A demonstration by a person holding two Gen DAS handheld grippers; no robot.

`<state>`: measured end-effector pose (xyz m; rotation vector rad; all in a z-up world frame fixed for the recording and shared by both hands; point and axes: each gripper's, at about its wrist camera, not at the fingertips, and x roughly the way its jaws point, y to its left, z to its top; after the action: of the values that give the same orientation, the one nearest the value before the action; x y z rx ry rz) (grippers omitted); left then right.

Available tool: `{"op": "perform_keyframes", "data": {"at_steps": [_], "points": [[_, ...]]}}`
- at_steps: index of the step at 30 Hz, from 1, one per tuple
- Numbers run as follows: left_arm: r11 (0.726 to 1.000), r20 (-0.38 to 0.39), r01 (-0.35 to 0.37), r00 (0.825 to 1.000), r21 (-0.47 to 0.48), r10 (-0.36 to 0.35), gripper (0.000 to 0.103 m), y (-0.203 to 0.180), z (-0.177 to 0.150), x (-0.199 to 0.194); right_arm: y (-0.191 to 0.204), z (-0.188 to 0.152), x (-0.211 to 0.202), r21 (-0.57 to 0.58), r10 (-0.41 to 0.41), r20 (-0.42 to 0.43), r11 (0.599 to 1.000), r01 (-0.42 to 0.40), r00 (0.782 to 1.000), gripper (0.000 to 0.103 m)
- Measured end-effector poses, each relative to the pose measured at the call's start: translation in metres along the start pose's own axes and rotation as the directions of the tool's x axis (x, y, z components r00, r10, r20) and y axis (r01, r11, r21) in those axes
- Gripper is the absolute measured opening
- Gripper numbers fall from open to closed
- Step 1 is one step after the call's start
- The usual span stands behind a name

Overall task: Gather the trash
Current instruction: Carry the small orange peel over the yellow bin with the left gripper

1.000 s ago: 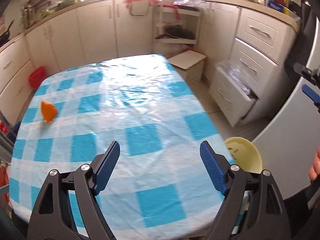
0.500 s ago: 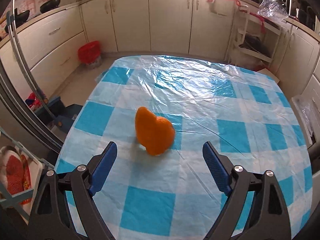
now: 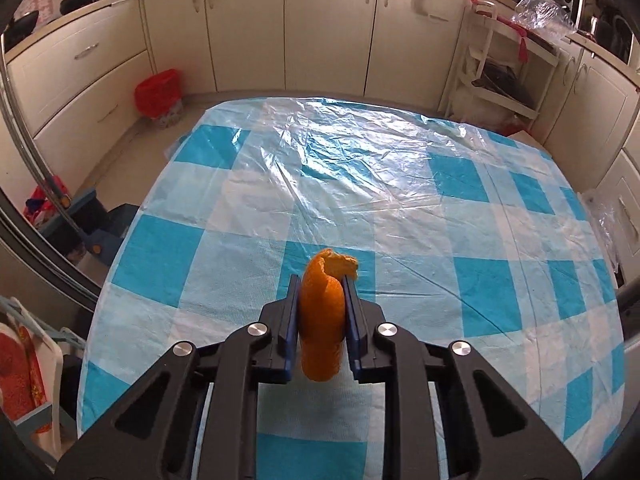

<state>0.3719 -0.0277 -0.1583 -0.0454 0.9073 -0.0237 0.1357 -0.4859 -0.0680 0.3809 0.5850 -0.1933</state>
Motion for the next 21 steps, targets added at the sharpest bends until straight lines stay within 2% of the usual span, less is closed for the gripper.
{"op": "perform_keyframes", "data": {"at_steps": [5, 9, 15, 21], "points": [[0.997, 0.031, 0.071, 0.997, -0.010, -0.071, 0.017, -0.008, -0.016, -0.032, 0.004, 0.000, 0.001, -0.012, 0.005, -0.003, 1.000, -0.005, 1.000, 0.073], [0.992, 0.056, 0.125, 0.990, 0.013, -0.126, 0.017, -0.032, -0.033, -0.068, 0.007, -0.001, -0.003, -0.028, 0.000, 0.006, 1.000, 0.000, 1.000, 0.073], [0.978, 0.095, 0.192, 0.975, 0.087, -0.200, 0.017, -0.080, -0.059, -0.121, 0.006, -0.001, -0.015, -0.027, -0.006, 0.039, 1.000, 0.007, 0.999, 0.073], [0.949, 0.108, 0.254, 0.955, 0.185, -0.277, 0.017, -0.126, -0.081, -0.161, 0.001, 0.001, -0.033, -0.019, -0.008, 0.086, 1.000, 0.010, 0.996, 0.073]]}}
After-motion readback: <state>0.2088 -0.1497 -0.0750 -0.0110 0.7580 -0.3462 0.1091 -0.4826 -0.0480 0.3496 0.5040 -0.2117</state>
